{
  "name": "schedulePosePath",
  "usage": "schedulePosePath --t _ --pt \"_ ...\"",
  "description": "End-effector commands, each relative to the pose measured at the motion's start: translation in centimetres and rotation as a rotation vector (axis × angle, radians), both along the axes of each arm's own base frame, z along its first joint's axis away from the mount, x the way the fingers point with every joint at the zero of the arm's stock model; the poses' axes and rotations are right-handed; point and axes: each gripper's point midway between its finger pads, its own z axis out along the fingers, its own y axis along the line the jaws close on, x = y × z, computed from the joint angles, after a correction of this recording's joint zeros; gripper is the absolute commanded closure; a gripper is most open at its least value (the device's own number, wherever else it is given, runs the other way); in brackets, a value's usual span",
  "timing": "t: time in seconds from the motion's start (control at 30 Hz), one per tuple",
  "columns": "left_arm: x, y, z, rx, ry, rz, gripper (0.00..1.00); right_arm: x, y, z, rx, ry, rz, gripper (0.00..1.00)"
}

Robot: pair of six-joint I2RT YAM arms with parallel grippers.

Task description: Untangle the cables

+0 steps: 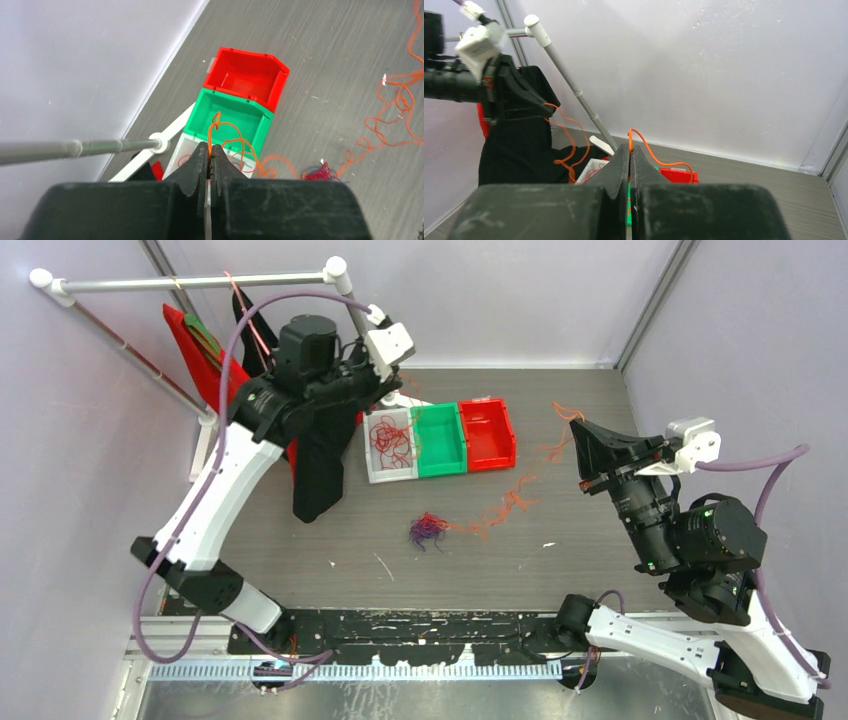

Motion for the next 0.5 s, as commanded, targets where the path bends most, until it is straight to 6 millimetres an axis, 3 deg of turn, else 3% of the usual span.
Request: schedulePosePath --t 0.0,0.27,0.47 --pt "2.6 -2.3 2.9 -0.065 -0.125 -0.024 1.00 -0.4 -1.3 1.5 0.037 -0.047 -0.028 0.99" --pt "8.7 -5.7 -0.9 -0.044 -0.141 0.004 1.00 -0.9 -2.6 2.0 0.042 -0.071 -0.047 0.99" --pt "12.0 -7.1 -4.0 0.002 -0.148 0.028 1.00 -1.3 -3.3 2.1 0.048 -0.071 -0.055 0.99"
